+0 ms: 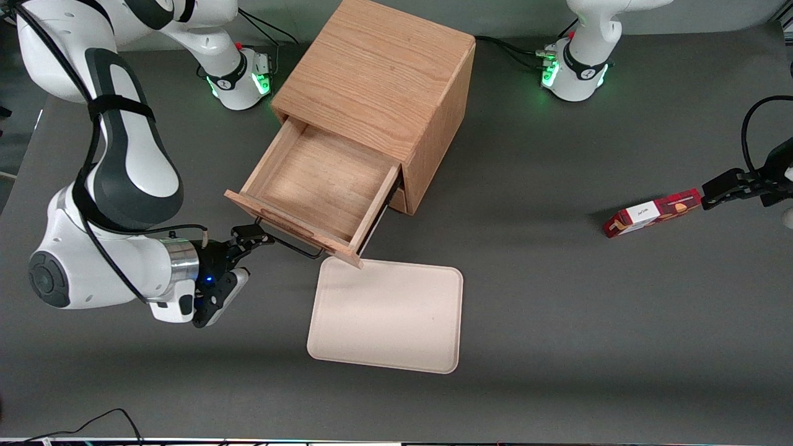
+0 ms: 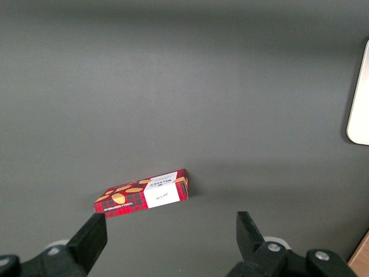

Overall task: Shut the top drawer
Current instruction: 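Bring the right gripper to the drawer front beside the black handle, then push the drawer front with the right gripper into the cabinet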

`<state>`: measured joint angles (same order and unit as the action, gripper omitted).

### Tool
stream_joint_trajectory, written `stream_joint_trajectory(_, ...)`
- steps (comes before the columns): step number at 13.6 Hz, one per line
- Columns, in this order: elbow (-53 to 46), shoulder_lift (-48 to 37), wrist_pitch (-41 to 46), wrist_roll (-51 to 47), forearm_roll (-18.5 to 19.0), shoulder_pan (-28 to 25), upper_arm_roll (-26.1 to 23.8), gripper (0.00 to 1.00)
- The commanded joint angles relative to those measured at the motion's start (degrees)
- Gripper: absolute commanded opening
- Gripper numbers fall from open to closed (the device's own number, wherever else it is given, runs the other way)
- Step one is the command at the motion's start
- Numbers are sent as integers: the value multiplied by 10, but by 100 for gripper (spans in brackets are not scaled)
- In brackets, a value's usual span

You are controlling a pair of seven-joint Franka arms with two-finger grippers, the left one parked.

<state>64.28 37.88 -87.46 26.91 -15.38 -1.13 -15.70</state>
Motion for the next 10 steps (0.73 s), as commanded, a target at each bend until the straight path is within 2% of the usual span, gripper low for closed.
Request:
stream_joint_trajectory(1, -26, 20, 15, 12, -10, -8, -4, 100)
stream_joint_trajectory(6, -24, 27, 15, 12, -6, -11, -5, 100)
stream_joint_trajectory(10, -20, 32, 13, 13, 11, -25, -5, 100)
